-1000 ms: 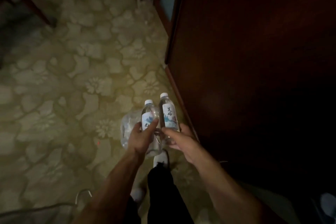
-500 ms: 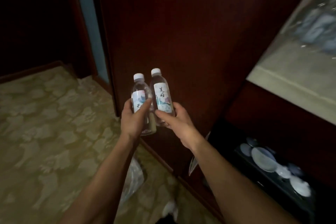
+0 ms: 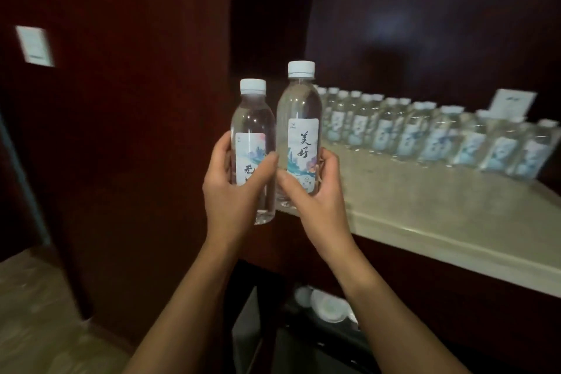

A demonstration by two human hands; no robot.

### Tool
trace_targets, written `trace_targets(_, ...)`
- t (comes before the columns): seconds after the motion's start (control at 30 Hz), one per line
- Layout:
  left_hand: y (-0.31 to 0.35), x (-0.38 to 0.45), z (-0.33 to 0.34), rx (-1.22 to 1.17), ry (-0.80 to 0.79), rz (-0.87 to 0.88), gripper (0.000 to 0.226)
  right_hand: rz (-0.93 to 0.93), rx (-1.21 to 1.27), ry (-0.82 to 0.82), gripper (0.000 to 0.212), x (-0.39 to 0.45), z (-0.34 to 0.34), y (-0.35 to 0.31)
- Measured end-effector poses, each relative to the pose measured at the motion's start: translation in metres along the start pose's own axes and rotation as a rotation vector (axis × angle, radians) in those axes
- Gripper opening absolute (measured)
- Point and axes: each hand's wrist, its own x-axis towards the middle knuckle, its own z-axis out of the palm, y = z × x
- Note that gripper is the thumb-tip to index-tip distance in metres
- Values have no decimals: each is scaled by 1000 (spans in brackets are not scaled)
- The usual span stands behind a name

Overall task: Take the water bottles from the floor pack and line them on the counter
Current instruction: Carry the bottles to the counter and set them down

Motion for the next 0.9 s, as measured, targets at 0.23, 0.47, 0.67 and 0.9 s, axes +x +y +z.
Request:
trace_targets(0.23, 3, -31, 164, -154, -122, -99, 69, -48, -194, 146, 57, 24, -164, -23)
trace_targets(0.47, -14, -42, 270, -164, -291, -212, 52, 4, -284, 263, 58, 41, -271, -18)
trace_targets(0.67, -51, -37, 329, -121, -421, -277, 51, 86, -314, 348, 59, 51, -323, 12)
trace_targets(0.9, -102, -15, 398, -100, -533, -336, 55, 172, -360, 427, 51, 84, -376, 41)
